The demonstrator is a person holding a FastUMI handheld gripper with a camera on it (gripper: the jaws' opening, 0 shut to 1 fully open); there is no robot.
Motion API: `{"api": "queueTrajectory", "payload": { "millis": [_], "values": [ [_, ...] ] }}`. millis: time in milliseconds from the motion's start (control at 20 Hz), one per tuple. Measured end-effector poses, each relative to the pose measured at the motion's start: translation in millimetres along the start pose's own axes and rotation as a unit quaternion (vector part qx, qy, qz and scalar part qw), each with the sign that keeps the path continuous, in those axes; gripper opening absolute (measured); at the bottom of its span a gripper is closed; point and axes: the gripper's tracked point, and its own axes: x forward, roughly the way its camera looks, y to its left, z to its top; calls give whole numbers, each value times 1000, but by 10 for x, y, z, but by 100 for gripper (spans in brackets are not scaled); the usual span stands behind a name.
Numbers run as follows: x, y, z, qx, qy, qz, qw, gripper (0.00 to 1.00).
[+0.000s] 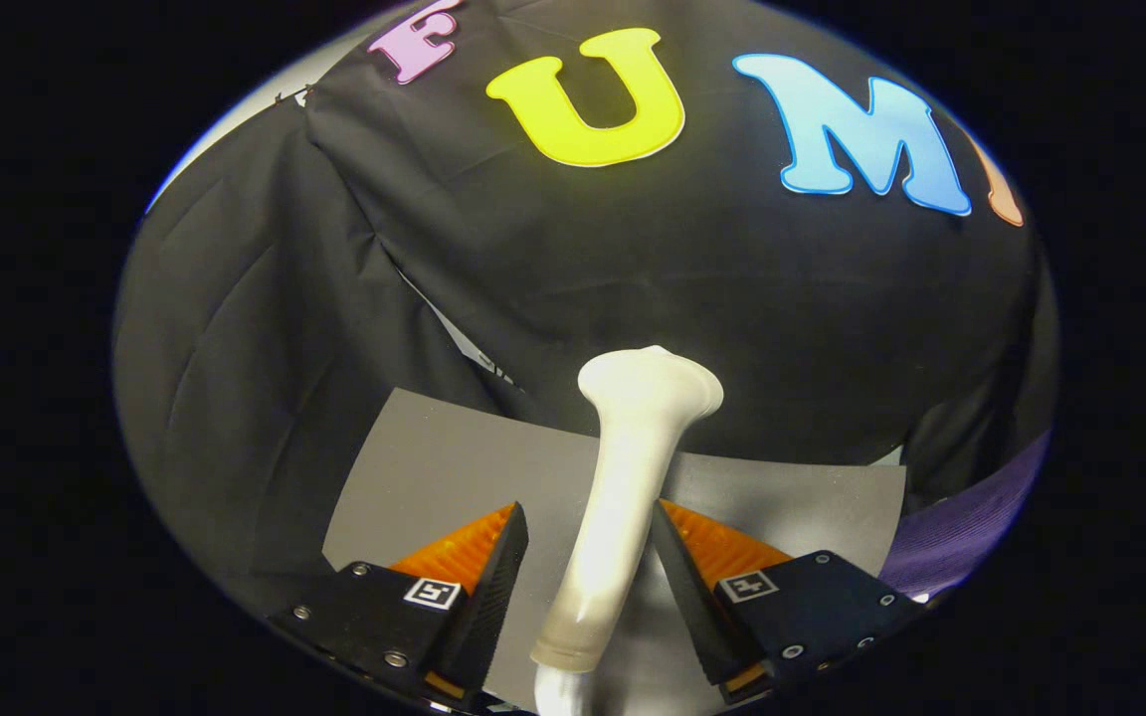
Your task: Iron the clothes twice with a garment steamer, once on the left side and once on the right side.
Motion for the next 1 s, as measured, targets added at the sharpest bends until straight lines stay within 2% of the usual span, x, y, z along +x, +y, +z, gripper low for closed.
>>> {"api": "queueTrajectory", "payload": {
  "millis": [150, 250, 350, 500, 750, 1000],
  "values": [
    [104, -122, -17, 8, 9, -20, 1000, 68],
    [155, -89, -48, 31, 17, -2, 999, 54],
    [173, -89, -37, 61, 17, 15, 998, 50],
    [131, -13, -51, 56, 6, 34, 998, 37],
    [-251, 194, -107, 18, -42, 53, 998, 35],
    [-724, 191, -314, -5, -92, 25, 995, 35]
  ]
}}
